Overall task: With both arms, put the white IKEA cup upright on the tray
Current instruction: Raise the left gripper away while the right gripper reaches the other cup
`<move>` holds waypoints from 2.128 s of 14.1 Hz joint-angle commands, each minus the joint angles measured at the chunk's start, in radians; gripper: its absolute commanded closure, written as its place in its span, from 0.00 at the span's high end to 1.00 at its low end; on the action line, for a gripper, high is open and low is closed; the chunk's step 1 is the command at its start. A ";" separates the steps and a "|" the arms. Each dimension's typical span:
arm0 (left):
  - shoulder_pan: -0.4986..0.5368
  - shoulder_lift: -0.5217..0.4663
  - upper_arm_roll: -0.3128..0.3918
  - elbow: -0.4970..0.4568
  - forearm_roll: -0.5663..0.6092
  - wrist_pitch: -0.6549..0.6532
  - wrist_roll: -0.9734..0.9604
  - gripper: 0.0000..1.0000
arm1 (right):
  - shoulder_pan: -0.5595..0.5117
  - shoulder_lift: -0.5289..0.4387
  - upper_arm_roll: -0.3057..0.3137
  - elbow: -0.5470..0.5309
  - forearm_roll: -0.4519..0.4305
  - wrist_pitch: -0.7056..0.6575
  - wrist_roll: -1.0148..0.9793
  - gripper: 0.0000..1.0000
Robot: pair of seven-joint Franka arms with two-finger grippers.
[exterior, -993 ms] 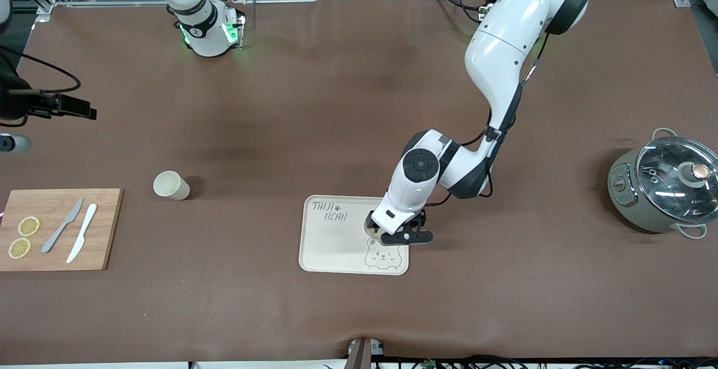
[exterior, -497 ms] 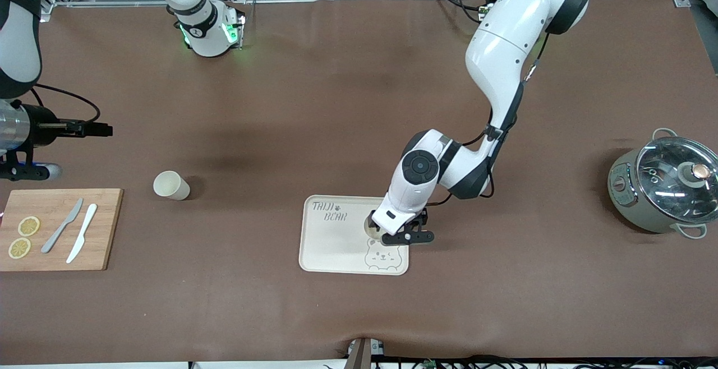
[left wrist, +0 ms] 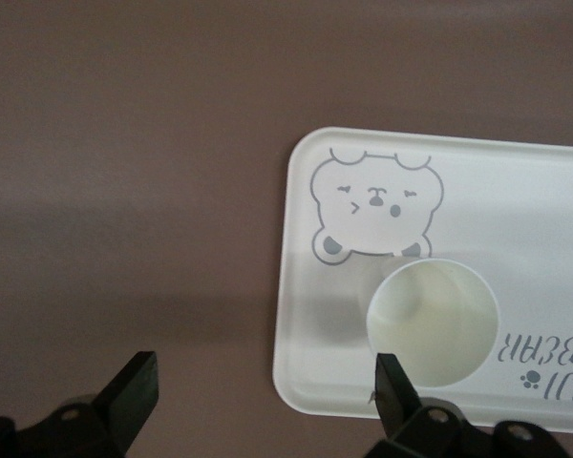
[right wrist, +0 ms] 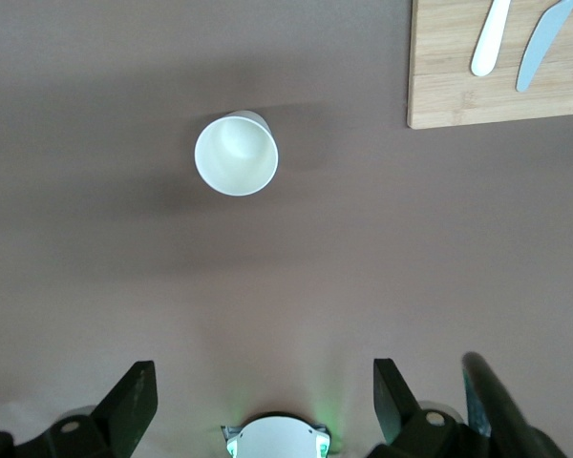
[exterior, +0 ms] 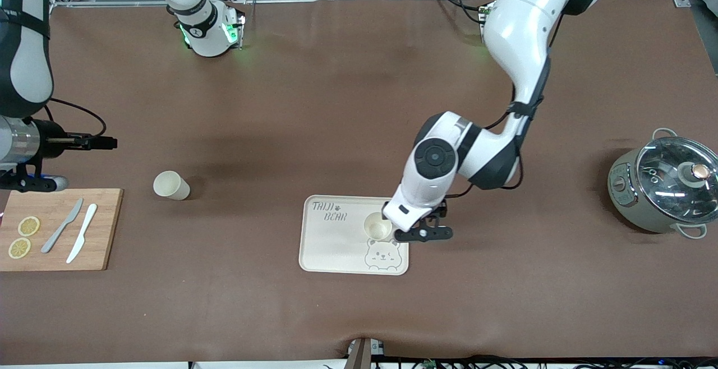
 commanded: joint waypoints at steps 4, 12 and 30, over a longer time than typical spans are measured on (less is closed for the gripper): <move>0.119 -0.142 -0.005 -0.052 0.010 -0.167 0.219 1.00 | -0.033 -0.025 0.016 -0.145 -0.008 0.163 0.000 1.00; 0.282 -0.323 -0.008 -0.193 -0.014 -0.207 0.462 1.00 | -0.048 -0.036 0.016 -0.357 -0.004 0.482 0.000 1.00; 0.428 -0.865 -0.013 -0.776 -0.117 -0.134 0.636 1.00 | -0.002 0.041 0.021 -0.584 0.036 0.953 0.066 1.00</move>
